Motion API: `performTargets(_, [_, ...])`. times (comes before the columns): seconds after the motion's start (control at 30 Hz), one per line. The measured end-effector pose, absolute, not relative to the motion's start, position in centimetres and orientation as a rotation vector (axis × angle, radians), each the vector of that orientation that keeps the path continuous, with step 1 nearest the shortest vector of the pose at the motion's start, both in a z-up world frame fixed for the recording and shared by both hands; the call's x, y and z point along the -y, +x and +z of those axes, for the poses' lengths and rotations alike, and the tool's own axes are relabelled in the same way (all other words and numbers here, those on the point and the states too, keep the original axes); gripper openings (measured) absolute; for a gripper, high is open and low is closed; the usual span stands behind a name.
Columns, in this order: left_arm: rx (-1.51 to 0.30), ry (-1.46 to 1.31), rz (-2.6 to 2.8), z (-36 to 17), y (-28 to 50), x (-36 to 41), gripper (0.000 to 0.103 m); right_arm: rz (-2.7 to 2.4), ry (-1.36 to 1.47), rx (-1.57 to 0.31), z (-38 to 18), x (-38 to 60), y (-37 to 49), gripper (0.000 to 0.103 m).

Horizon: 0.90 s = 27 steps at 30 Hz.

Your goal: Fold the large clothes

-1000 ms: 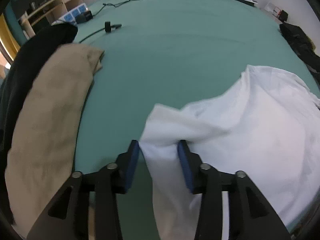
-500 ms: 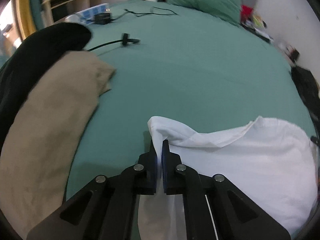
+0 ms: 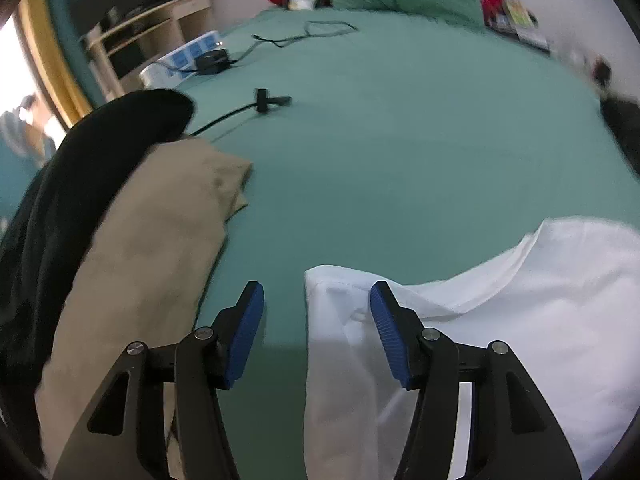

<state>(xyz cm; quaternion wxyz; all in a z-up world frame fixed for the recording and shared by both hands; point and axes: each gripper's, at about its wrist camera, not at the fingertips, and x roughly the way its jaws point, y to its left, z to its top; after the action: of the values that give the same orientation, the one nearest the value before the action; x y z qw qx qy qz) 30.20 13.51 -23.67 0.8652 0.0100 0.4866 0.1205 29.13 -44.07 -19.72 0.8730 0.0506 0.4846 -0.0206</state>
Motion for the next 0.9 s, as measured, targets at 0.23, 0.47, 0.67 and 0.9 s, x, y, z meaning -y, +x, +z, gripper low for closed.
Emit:
performTargets(0.23, [-1.015, 0.023, 0.363, -24.7, 30.9, -15.0, 0.004, -0.041, 0.105, -1.021, -21.4, 44.0, 29.6, 0.064])
performTargets(0.47, [-1.002, -0.007, 0.465, -24.6, 29.5, -16.4, 0.004, -0.064, 0.039, -1.009, -21.6, 43.4, 29.6, 0.064])
performTargets(0.67, [-0.945, -0.038, 0.409, -21.7, 26.9, -14.6, 0.019, -0.081, 0.044, -1.010, -21.6, 43.1, 29.5, 0.064])
performTargets(0.9, [-1.030, -0.038, 0.268, -23.6, 25.2, -10.7, 0.027, -0.085, 0.048, -1.019, -21.5, 43.4, 29.5, 0.064])
